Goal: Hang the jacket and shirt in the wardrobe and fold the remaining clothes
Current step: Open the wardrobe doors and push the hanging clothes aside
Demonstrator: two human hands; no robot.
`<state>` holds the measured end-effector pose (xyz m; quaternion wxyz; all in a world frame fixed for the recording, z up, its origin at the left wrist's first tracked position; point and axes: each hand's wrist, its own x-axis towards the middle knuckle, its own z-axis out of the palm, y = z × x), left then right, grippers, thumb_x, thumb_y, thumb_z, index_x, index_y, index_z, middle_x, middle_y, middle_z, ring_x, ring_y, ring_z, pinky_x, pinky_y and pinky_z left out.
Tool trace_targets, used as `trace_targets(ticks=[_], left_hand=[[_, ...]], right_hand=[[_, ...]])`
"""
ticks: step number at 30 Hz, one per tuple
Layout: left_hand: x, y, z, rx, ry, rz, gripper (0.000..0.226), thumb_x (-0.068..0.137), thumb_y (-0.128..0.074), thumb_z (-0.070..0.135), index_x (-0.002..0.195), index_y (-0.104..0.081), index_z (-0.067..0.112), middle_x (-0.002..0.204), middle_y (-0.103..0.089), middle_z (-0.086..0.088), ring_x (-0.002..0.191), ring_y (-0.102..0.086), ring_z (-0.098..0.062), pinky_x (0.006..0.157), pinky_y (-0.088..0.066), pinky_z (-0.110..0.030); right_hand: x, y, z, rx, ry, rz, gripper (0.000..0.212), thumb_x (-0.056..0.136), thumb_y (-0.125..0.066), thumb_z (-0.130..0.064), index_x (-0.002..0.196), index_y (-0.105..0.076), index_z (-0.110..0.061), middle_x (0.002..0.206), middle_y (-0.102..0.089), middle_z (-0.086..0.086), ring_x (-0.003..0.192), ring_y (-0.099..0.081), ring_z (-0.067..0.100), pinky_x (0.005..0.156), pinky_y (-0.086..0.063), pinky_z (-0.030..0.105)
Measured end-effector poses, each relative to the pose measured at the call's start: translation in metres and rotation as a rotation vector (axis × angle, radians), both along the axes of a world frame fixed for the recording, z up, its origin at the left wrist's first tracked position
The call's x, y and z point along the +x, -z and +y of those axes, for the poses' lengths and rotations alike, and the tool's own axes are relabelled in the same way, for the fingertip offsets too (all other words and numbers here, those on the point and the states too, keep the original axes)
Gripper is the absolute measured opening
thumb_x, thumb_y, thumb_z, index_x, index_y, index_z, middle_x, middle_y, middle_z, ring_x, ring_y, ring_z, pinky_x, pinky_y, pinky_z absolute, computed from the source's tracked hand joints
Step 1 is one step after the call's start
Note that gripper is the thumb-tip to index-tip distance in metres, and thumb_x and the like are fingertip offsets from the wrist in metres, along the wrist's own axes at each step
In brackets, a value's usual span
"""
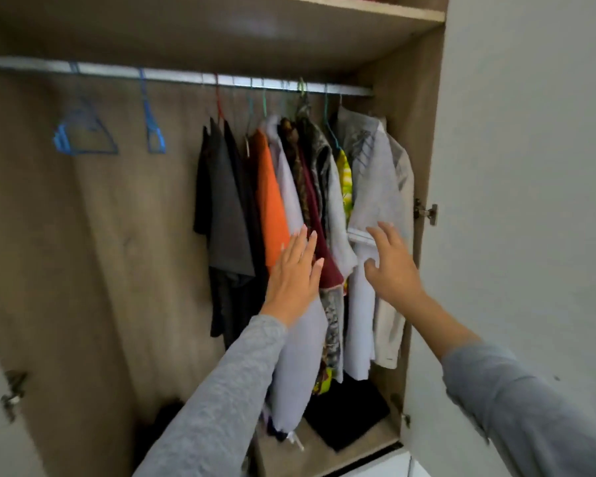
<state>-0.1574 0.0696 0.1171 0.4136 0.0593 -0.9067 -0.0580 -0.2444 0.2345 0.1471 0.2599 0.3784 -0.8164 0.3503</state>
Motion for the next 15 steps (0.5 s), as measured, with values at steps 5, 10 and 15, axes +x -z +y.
trace_targets(ticks=[5, 10, 15], left_hand=[[0.057, -0.023, -0.095, 0.003, -0.248, 0.177, 0.053, 0.095, -0.027, 0.038, 0.131, -0.051, 0.007, 0.138, -0.048, -0.012, 0.127, -0.046, -0.027, 0.099, -0.041, -0.039], [0.097, -0.050, -0.180, 0.079, -0.357, 0.303, 0.055, 0.092, -0.026, 0.042, 0.122, -0.055, 0.007, 0.124, -0.055, -0.009, 0.113, -0.052, -0.026, 0.093, -0.042, -0.040], [0.108, -0.073, -0.258, 0.433, -0.287, 0.419, 0.026, 0.099, -0.043, 0.024, 0.112, -0.057, 0.005, 0.107, -0.059, -0.012, 0.102, -0.054, -0.024, 0.093, -0.040, -0.036]], right_hand=[[0.028, -0.041, -0.108, -0.099, -0.239, 0.022, 0.055, 0.082, -0.051, -0.005, 0.136, -0.043, -0.002, 0.146, -0.034, 0.017, 0.138, -0.028, 0.030, 0.113, -0.022, 0.036], [0.052, -0.097, -0.198, -0.266, -0.410, 0.085, 0.044, 0.086, -0.045, -0.017, 0.127, -0.051, -0.004, 0.132, -0.048, 0.013, 0.127, -0.042, 0.026, 0.105, -0.028, 0.026], [0.073, -0.158, -0.267, -0.442, -0.519, 0.061, 0.033, 0.092, -0.049, -0.008, 0.125, -0.053, -0.003, 0.125, -0.052, 0.014, 0.121, -0.046, 0.023, 0.092, -0.025, 0.011]])
